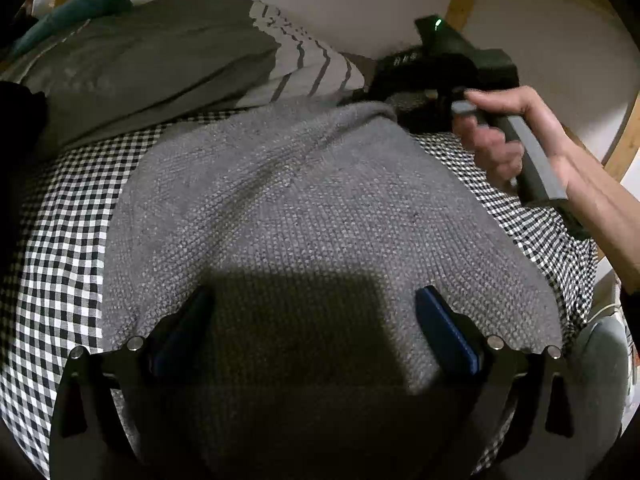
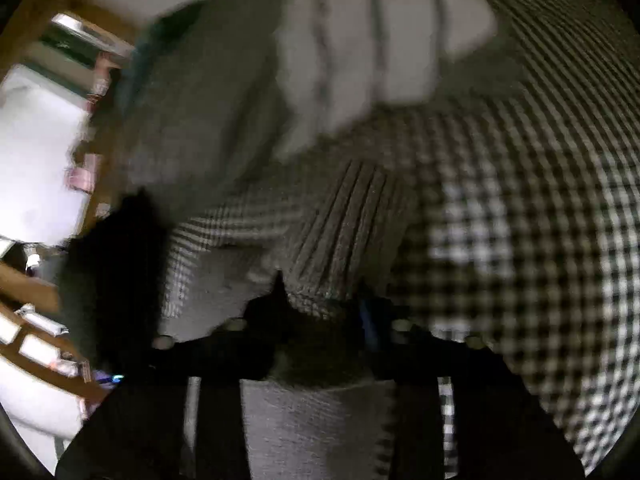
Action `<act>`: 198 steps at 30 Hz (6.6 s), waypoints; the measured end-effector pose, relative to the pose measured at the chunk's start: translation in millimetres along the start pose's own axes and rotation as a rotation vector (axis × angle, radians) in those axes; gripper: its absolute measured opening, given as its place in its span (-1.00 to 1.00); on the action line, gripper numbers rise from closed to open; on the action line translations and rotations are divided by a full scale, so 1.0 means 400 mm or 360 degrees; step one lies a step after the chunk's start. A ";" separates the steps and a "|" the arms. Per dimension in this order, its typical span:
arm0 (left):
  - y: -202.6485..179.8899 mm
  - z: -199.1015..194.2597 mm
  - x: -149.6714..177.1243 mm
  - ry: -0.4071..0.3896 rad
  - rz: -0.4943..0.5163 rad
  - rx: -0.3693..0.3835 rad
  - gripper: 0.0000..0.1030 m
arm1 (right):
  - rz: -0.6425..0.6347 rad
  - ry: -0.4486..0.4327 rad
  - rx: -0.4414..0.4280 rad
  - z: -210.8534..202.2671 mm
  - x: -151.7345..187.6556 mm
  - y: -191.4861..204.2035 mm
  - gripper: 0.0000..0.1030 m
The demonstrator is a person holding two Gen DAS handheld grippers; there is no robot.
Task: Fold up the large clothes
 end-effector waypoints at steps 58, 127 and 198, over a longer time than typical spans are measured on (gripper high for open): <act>0.341 -0.066 -0.301 -0.0013 -0.0585 0.0246 0.78 | -0.0364 -0.0190 0.0051 -0.189 0.367 0.043 0.27; 0.166 -0.120 0.095 -0.0088 -0.0366 -0.0144 0.92 | 0.0318 0.0113 -0.0443 0.008 0.453 -0.064 0.50; -0.041 -0.158 0.310 -0.0437 -0.1834 0.0896 0.88 | 0.0467 0.0070 -0.0616 -0.157 0.807 -0.152 0.21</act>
Point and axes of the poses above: each gripper's, at about its wrist camera, not at the fingertips, and z roughly the way its jaws point, y to its left, x to its underside, the point moved 3 cm from there along z, roughly the way its jaws point, and after that the axes turned 2 degrees about -z, right-handed, at the moved point
